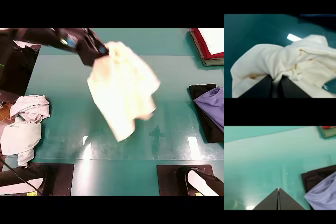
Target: Fold the shirts.
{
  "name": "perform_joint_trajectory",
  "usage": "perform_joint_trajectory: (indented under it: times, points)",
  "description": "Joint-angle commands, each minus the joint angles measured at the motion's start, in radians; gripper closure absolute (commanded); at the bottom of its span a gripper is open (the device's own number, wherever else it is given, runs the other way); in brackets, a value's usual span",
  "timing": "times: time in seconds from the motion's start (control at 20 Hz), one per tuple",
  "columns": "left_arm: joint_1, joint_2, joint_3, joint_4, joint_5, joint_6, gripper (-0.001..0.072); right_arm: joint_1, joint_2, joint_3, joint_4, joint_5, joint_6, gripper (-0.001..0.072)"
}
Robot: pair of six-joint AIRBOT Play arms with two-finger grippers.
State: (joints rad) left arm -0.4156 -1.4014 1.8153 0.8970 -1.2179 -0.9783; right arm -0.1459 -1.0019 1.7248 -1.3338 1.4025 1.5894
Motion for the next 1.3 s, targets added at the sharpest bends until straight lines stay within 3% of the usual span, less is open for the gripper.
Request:
perform_joint_trajectory:
  times: [0.0, 0.05, 0.1, 0.2, 0.35, 0.45, 0.75, 1.0, 1.25]
  points:
    - [-0.037, -0.064, -0.140, 0.087, 0.068, -0.077, 0.0457, 0.000, 0.000, 0.002, 0.034, 0.016, 0.000, 0.0695]
    - [-0.036, -0.082, -0.181, 0.146, 0.069, -0.116, 0.0150, 0.000, 0.000, 0.002, 0.033, 0.016, -0.001, 0.0695]
    - [-0.033, -0.090, -0.207, 0.231, 0.060, -0.163, 0.0103, 0.000, 0.000, 0.002, 0.032, 0.015, -0.001, 0.0696]
    - [0.012, -0.083, -0.216, 0.334, 0.003, -0.236, 0.0103, 0.000, 0.000, 0.002, 0.032, 0.015, -0.001, 0.0696]
    - [0.143, -0.042, -0.226, 0.306, -0.131, -0.358, 0.0103, 0.000, 0.000, 0.002, 0.031, 0.014, -0.001, 0.0696]
    - [0.183, 0.005, -0.330, 0.250, -0.174, -0.362, 0.0104, 0.000, 0.000, 0.002, 0.031, 0.014, -0.001, 0.0696]
    - [0.066, 0.158, -0.825, 0.251, -0.027, -0.383, 0.0103, 0.000, -0.001, 0.000, 0.031, 0.012, -0.001, 0.0695]
    - [0.199, 0.203, -0.912, 0.238, -0.011, -0.374, 0.0103, 0.000, -0.001, 0.000, 0.032, 0.023, -0.001, 0.0696]
    - [0.214, 0.202, -1.070, 0.167, 0.034, -0.302, 0.0103, 0.000, -0.001, 0.000, 0.032, 0.022, -0.001, 0.0696]
